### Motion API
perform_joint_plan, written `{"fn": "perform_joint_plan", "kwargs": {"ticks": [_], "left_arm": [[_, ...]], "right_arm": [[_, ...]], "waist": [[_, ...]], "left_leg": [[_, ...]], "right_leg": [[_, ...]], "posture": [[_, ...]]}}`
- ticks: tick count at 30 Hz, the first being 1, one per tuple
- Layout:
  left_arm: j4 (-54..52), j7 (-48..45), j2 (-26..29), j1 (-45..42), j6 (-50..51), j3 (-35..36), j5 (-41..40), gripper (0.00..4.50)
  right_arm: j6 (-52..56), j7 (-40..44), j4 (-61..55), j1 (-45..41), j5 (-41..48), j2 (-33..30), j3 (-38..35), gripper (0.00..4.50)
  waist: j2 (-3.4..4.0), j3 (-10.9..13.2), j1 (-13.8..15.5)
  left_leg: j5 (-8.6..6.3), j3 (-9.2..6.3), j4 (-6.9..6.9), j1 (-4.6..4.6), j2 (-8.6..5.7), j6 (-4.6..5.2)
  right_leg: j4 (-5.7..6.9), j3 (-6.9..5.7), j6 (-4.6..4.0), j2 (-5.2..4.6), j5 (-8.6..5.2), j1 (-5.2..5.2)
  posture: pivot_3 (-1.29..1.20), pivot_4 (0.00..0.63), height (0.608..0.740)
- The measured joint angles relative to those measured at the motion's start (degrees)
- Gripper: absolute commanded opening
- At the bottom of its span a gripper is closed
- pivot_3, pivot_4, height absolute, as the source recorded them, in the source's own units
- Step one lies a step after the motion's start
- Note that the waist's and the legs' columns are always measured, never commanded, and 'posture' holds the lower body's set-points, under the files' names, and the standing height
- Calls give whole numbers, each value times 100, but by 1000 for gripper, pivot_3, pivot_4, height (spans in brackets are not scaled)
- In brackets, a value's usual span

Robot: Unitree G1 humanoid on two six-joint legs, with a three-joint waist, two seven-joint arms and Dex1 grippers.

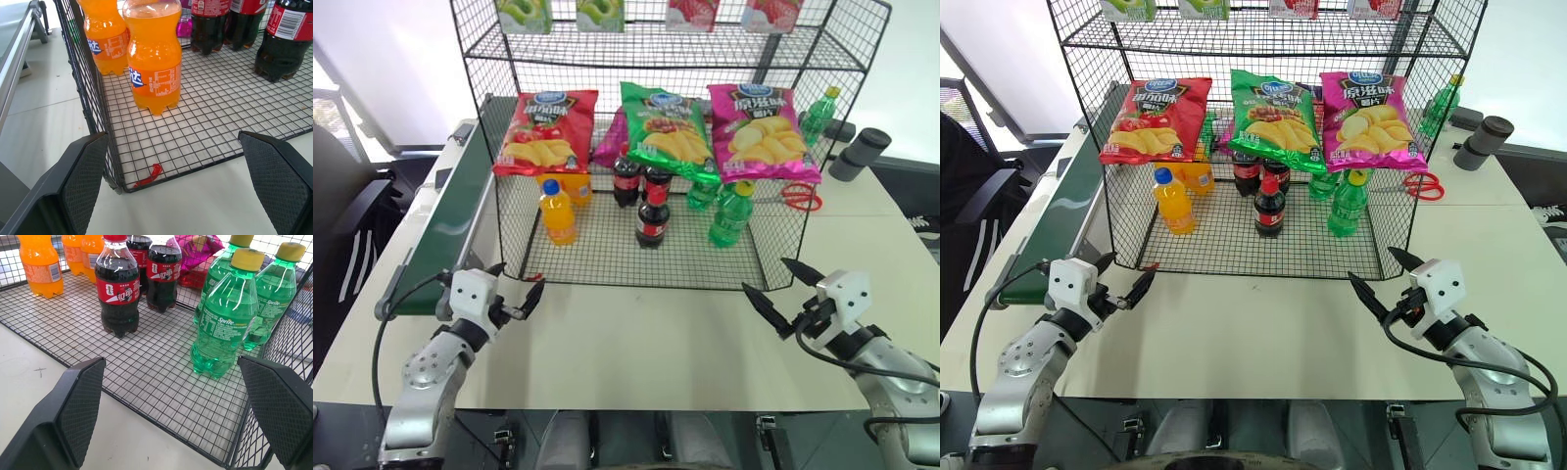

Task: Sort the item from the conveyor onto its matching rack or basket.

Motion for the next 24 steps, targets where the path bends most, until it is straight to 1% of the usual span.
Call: {"fn": "perform_joint_plan", "kwargs": {"ticks": [24], "left_arm": [[0,143,-15,-53,52,-36,57,4500]], "right_arm": [[-2,-23,0,-66,-67,2,147,4487]], "waist": [[0,0,0]], "left_leg": [[0,0,0,0,0,0]], "right_leg": [[0,0,2,0,1,0]], "posture": [[0,150,740]]}}
